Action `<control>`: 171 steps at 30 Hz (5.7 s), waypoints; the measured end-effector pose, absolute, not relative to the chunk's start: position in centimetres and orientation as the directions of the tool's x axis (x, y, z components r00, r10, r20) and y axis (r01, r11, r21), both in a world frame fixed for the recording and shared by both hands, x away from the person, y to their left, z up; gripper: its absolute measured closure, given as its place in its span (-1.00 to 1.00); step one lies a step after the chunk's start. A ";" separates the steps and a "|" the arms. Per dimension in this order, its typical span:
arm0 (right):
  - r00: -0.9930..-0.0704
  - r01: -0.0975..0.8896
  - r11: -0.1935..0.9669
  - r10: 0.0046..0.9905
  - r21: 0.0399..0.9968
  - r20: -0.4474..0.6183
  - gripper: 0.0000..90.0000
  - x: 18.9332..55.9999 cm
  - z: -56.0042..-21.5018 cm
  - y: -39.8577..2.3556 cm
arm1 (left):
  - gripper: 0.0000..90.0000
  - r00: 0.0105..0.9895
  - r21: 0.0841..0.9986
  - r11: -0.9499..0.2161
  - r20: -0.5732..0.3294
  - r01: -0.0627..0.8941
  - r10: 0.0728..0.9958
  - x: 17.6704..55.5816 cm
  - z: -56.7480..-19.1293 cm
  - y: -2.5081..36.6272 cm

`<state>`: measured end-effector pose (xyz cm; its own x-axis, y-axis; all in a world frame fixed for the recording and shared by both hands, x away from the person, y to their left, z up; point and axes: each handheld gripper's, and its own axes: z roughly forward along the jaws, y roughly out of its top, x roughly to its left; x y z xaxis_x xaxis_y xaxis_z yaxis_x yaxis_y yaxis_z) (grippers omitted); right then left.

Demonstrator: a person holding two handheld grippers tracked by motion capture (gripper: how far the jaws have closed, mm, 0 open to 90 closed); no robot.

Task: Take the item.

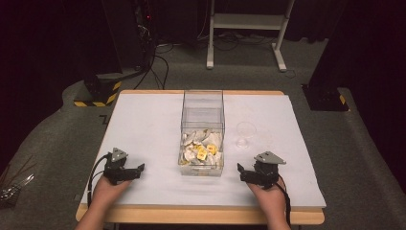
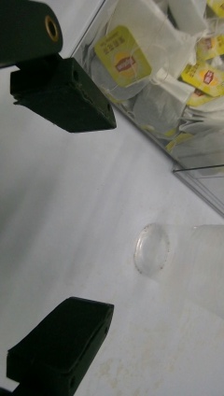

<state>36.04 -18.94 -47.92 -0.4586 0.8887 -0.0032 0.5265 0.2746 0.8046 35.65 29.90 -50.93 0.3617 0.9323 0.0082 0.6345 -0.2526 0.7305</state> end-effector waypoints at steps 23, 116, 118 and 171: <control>-0.509 0.474 0.270 0.861 0.838 0.011 -0.71 35.6 -44.9 -17.5 | -0.69 0.362 0.731 -0.252 0.008 0.635 0.932 35.6 -50.9 29.9; -0.748 0.416 0.475 0.663 0.775 -0.004 -0.20 40.3 -41.3 -7.2 | -0.69 0.360 0.733 -0.248 0.005 0.634 0.933 35.7 -50.9 29.9; -0.753 0.420 0.485 0.658 0.767 -0.003 -0.18 40.4 -41.3 -7.0 | -0.69 0.360 0.732 -0.249 0.005 0.634 0.933 35.7 -50.9 29.9; -0.833 0.426 0.718 0.548 0.551 -0.070 0.38 42.3 -42.1 -4.8 | -0.69 0.362 0.730 -0.253 0.008 0.634 0.932 35.6 -50.9 29.9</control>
